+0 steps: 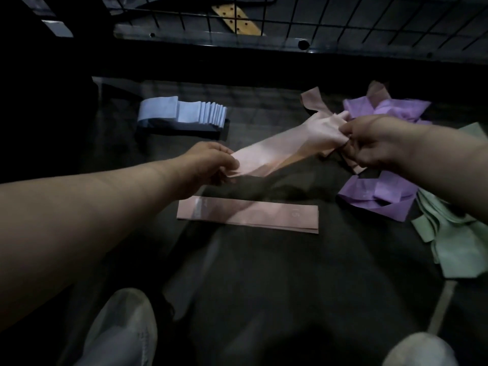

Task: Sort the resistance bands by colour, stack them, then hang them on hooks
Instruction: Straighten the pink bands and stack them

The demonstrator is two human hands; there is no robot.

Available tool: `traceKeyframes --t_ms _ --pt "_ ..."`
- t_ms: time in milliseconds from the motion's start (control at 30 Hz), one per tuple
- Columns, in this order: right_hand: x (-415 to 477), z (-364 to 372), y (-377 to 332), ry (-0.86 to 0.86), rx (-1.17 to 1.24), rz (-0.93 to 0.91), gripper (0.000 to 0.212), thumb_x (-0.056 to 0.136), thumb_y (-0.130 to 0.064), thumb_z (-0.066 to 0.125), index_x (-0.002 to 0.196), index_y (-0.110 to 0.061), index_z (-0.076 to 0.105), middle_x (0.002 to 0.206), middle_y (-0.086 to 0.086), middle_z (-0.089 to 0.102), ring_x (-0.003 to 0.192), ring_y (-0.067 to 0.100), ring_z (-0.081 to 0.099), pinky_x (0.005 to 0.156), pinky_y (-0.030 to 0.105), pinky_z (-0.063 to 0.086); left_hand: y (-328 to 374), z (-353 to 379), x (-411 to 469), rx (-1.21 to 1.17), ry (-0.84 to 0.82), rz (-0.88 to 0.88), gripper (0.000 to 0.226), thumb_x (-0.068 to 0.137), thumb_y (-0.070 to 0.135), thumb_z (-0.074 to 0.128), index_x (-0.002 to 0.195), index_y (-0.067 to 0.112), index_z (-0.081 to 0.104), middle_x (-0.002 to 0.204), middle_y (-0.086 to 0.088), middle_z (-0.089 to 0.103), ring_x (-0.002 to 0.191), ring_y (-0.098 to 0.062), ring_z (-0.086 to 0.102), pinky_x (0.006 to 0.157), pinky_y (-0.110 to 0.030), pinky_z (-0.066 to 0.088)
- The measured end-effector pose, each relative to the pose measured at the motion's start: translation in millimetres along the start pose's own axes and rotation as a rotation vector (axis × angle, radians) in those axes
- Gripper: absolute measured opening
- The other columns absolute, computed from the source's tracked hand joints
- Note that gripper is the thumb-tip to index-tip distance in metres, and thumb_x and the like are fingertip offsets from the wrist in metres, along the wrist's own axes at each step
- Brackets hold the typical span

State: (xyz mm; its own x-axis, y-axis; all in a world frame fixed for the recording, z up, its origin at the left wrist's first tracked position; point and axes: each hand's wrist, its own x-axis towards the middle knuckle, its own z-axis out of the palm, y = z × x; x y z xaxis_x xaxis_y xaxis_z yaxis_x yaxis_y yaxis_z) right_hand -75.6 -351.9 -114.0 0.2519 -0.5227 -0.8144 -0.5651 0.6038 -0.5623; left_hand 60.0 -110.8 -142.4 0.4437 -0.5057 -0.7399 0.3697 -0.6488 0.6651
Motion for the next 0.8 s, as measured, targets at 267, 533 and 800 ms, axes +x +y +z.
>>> traceKeyframes --t_ms 267,533,800 --pt "-0.7 -6.8 7.5 0.034 0.071 0.037 0.025 0.103 0.000 0.036 0.099 -0.014 0.056 0.089 0.011 0.060 0.045 0.016 0.067 0.036 0.020 0.047 2.0 1.1 -1.9 -0.114 0.032 0.042 0.006 0.087 0.005 0.064 0.083 0.010 0.064 0.087 -0.014 0.063 0.075 -0.024 0.058 0.067 -0.032 0.050" --pt "-15.8 -1.6 28.1 -0.093 -0.499 -0.146 0.046 0.092 -0.009 0.062 0.134 -0.022 0.048 0.100 0.012 0.061 0.074 0.019 0.060 0.060 0.033 0.049 19.4 14.8 -3.3 -0.199 0.027 0.177 0.022 0.098 0.014 0.055 0.114 0.000 0.060 0.107 -0.022 0.065 0.096 -0.028 0.063 0.091 -0.038 0.054" --pt "-61.1 31.2 43.9 -0.473 -0.779 -0.415 0.029 0.087 -0.034 0.070 0.113 -0.021 0.068 0.103 -0.004 0.074 0.096 0.013 0.070 0.087 0.031 0.055 26.2 28.6 -16.9 -0.309 -0.253 0.147 0.039 0.092 -0.003 0.046 0.126 0.010 0.059 0.112 -0.014 0.067 0.092 -0.022 0.065 0.073 -0.027 0.056"
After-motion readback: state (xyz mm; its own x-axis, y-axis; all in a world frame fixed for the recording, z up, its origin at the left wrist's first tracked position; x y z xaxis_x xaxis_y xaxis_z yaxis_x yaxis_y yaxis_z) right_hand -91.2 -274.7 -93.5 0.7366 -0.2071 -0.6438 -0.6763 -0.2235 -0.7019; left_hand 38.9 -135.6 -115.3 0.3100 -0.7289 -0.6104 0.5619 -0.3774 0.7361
